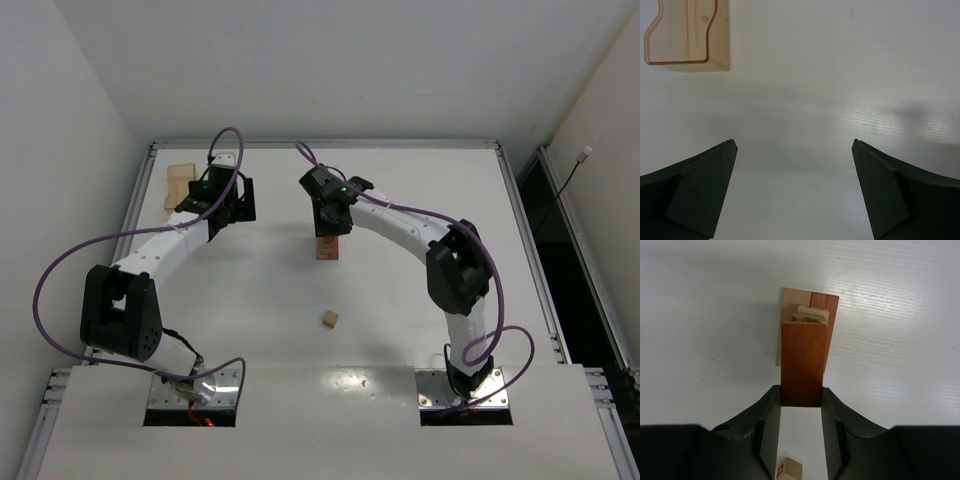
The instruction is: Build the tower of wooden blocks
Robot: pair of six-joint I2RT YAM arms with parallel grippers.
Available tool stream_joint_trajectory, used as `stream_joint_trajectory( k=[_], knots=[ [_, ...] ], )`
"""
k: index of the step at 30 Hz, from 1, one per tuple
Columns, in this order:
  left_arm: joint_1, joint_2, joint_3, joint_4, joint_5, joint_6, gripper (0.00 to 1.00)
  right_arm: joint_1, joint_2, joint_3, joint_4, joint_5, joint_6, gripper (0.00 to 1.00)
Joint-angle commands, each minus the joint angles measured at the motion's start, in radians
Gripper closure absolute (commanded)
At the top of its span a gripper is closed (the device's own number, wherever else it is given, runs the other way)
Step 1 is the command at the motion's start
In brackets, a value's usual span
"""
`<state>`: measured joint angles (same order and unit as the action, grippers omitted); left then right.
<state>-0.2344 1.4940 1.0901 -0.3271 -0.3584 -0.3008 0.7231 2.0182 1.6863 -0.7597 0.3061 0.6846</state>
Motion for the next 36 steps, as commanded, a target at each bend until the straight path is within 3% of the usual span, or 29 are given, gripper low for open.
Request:
stream_joint_trajectory(
  k=[1, 8, 13, 26, 30, 33, 34, 36],
  knots=[
    [0.006, -0.023, 0.001, 0.034, 0.010, -0.015, 0.00, -0.001, 0.004, -0.011, 0.033, 0.002, 0.009, 1.00],
    [0.006, -0.023, 0.001, 0.034, 0.010, -0.015, 0.00, -0.001, 0.004, -0.011, 0.033, -0.007, 0.009, 1.00],
    [0.006, -0.023, 0.001, 0.034, 0.010, -0.015, 0.00, -0.001, 0.004, -0.011, 0.033, -0.016, 0.009, 0.89],
    [0.006, -0.023, 0.001, 0.034, 0.010, -0.015, 0.00, -0.001, 0.004, -0.030, 0.042, -0.035, 0.009, 0.80],
    [0.006, -0.023, 0.001, 0.034, 0.010, -0.015, 0.00, -0.001, 0.004, -0.039, 0.042, -0.035, 0.009, 0.72],
    [0.006, -0.023, 0.001, 0.034, 0.010, -0.015, 0.00, -0.001, 0.004, -0.049, 0.051, -0.044, 0.009, 0.55],
    [0.006, -0.023, 0.001, 0.034, 0.010, -0.015, 0.00, -0.001, 0.004, -0.050, 0.051, -0.044, 0.009, 0.44],
    [0.006, -0.023, 0.001, 0.034, 0.019, -0.015, 0.00, -0.001, -0.006, -0.060, 0.060, -0.053, 0.000, 0.35]
  ],
)
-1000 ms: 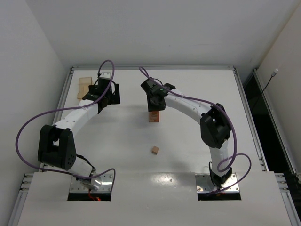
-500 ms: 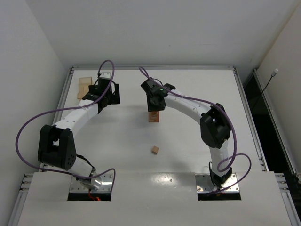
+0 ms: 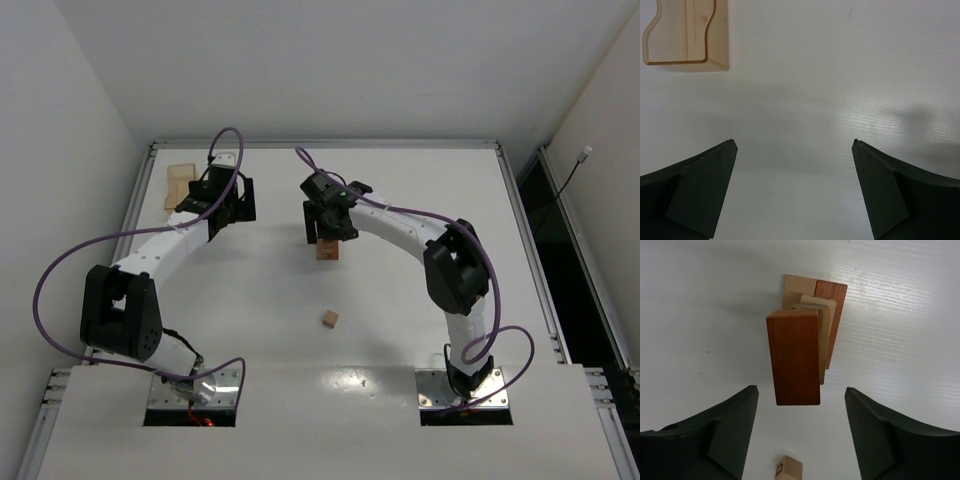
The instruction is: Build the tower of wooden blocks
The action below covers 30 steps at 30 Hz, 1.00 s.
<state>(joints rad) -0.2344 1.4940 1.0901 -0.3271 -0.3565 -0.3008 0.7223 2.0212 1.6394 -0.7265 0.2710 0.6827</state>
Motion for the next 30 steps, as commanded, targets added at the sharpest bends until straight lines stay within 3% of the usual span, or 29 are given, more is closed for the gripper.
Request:
stream_joint_trajectory(
  k=[1, 2, 6, 22, 30],
  knots=[
    [0.006, -0.023, 0.001, 0.034, 0.017, -0.015, 0.00, 0.000, -0.009, -0.013, 0.027, -0.018, 0.002, 0.31],
    [0.006, -0.023, 0.001, 0.034, 0.017, -0.015, 0.00, 0.000, -0.019, -0.013, 0.038, -0.018, -0.008, 0.25],
    [0.006, -0.023, 0.001, 0.034, 0.017, -0.015, 0.00, 0.000, -0.029, -0.024, 0.047, -0.027, -0.017, 0.17],
    [0.006, -0.023, 0.001, 0.034, 0.017, -0.015, 0.00, 0.000, -0.019, 0.060, 0.083, 0.043, -0.060, 0.18],
    [0.006, -0.078, -0.084, 0.053, 0.165, 0.006, 0.00, 0.000, -0.139, 0.027, 0.151, 0.040, -0.213, 0.17]
  ],
)
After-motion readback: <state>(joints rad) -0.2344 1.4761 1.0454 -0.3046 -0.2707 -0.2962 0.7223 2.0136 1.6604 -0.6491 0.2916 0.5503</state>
